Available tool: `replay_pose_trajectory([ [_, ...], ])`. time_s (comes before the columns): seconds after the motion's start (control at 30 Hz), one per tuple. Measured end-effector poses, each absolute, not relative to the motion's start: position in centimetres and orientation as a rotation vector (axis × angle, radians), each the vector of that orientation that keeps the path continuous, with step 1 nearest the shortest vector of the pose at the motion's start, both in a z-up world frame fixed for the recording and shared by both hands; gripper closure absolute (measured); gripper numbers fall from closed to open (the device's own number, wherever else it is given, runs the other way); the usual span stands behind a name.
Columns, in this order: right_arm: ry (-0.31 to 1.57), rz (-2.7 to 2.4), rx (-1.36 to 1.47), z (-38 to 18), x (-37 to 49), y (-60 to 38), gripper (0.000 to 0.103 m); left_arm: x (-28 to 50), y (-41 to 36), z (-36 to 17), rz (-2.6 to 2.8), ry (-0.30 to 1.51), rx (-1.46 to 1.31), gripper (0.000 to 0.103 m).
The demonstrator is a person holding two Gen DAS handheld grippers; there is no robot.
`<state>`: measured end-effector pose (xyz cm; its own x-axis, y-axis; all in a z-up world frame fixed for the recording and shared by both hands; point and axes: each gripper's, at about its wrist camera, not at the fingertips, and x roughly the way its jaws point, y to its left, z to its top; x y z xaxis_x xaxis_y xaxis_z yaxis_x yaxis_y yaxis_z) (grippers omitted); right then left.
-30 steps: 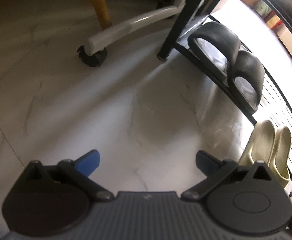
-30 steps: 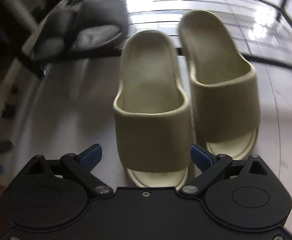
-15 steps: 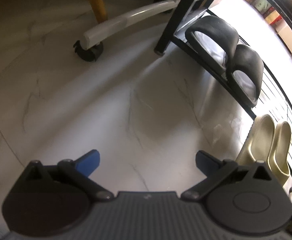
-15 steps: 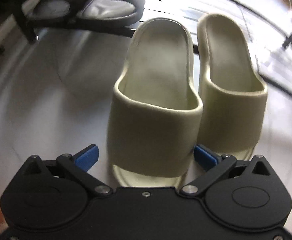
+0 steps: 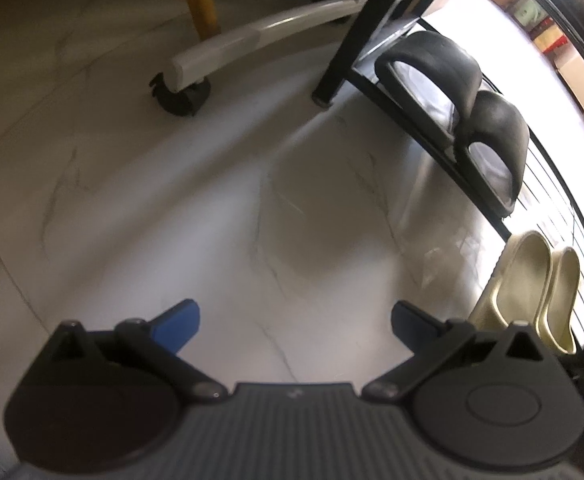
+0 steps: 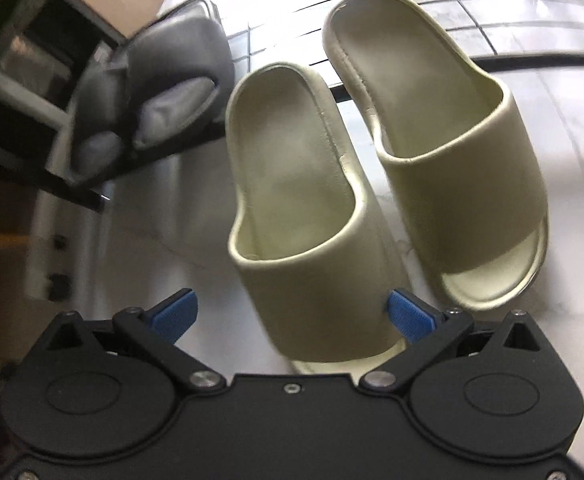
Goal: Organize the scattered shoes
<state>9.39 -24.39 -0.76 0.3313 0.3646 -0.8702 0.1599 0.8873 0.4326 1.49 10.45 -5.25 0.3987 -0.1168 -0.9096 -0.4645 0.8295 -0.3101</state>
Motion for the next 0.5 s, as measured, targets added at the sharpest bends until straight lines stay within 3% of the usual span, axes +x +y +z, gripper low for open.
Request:
replay_pose_trajectory([
  [0.5,1.321,0.075,0.114,-3.4,9.1,-20.1,0.0,1.4,10.1,-5.1,0.221,1.158,-0.576,0.001],
])
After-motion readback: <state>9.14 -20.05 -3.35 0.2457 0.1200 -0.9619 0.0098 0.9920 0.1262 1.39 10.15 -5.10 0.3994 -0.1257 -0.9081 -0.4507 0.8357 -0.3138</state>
